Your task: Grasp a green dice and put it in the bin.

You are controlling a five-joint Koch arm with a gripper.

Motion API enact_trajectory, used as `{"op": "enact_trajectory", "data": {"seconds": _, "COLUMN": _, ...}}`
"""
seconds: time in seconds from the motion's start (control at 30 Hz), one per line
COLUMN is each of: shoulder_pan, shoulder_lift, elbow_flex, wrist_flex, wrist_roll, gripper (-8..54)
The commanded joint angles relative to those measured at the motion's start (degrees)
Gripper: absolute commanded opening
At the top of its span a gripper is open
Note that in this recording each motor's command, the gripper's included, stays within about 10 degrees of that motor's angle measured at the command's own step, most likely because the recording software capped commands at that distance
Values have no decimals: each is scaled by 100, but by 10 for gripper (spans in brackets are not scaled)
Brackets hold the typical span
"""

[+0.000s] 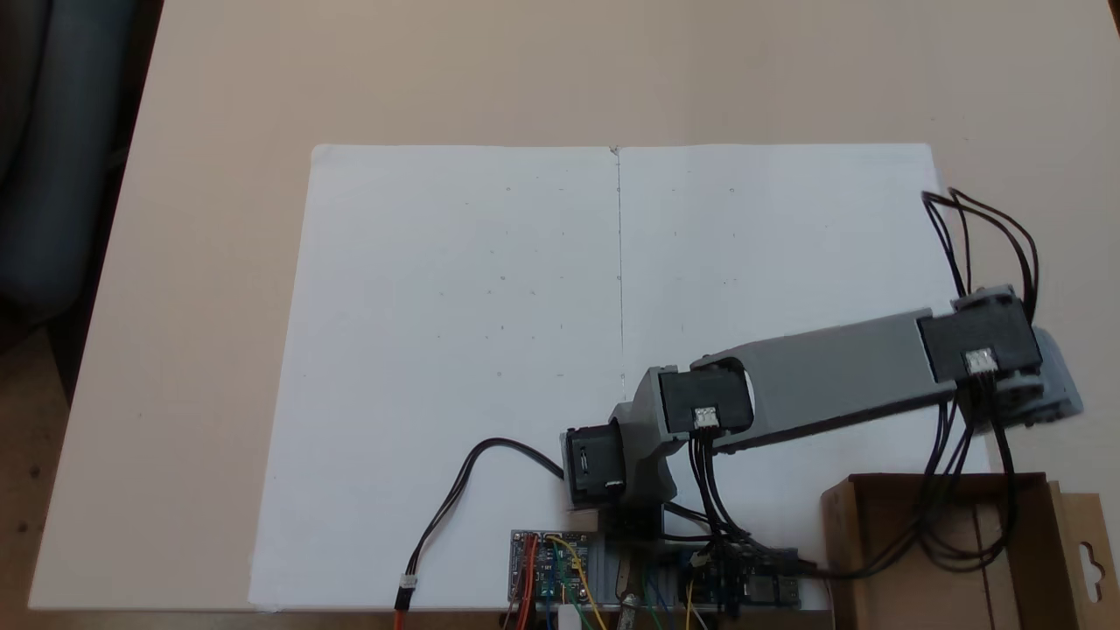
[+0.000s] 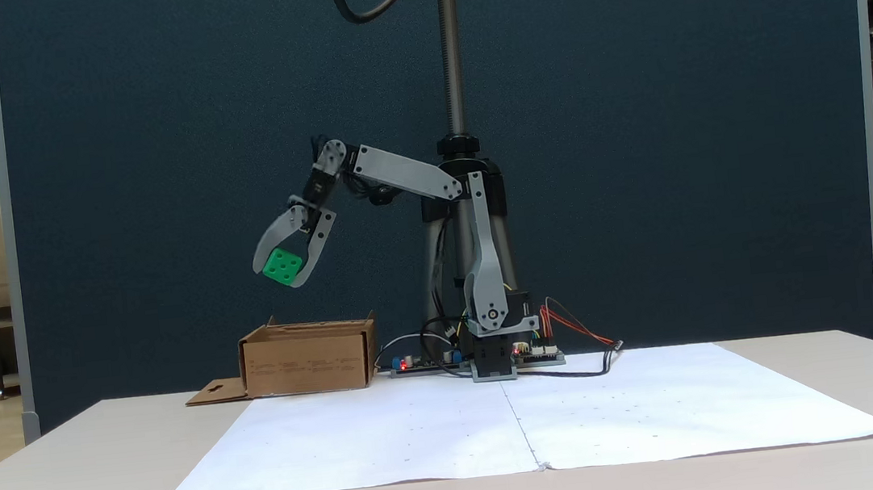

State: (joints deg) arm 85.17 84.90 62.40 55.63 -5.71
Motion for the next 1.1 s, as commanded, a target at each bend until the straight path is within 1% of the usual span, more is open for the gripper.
{"op": "enact_trajectory", "data": {"seconds": 0.0, "shoulder_pan": 431, "shoulder_lift": 255, "elbow_flex": -448, "wrist_flex": 220, "wrist_roll": -439, "gripper": 122}}
{"op": "enact_trajectory", "data": {"seconds": 0.17, "shoulder_pan": 1072, "shoulder_lift": -202, "elbow_flex": -694, "wrist_flex": 448, "wrist_roll": -492, "gripper": 122}}
{"op": "enact_trajectory", "data": {"seconds": 0.5, "shoulder_pan": 1600, "shoulder_lift": -1046, "elbow_flex": -967, "wrist_flex": 404, "wrist_roll": -668, "gripper": 123}}
{"op": "enact_trajectory", "data": {"seconds": 0.67, "shoulder_pan": 1758, "shoulder_lift": -1125, "elbow_flex": -984, "wrist_flex": 765, "wrist_roll": -861, "gripper": 122}}
{"op": "enact_trajectory", "data": {"seconds": 0.93, "shoulder_pan": 1749, "shoulder_lift": -1125, "elbow_flex": -984, "wrist_flex": 1081, "wrist_roll": -870, "gripper": 123}}
{"op": "enact_trajectory", "data": {"seconds": 0.97, "shoulder_pan": 1731, "shoulder_lift": -1195, "elbow_flex": -984, "wrist_flex": 1081, "wrist_roll": -870, "gripper": 250}}
{"op": "enact_trajectory", "data": {"seconds": 1.0, "shoulder_pan": 1723, "shoulder_lift": -1248, "elbow_flex": -984, "wrist_flex": 1099, "wrist_roll": -861, "gripper": 327}}
{"op": "enact_trajectory", "data": {"seconds": 1.03, "shoulder_pan": 1723, "shoulder_lift": -1257, "elbow_flex": -984, "wrist_flex": 1125, "wrist_roll": -861, "gripper": 343}}
{"op": "enact_trajectory", "data": {"seconds": 1.07, "shoulder_pan": 1723, "shoulder_lift": -1266, "elbow_flex": -984, "wrist_flex": 1125, "wrist_roll": -861, "gripper": 379}}
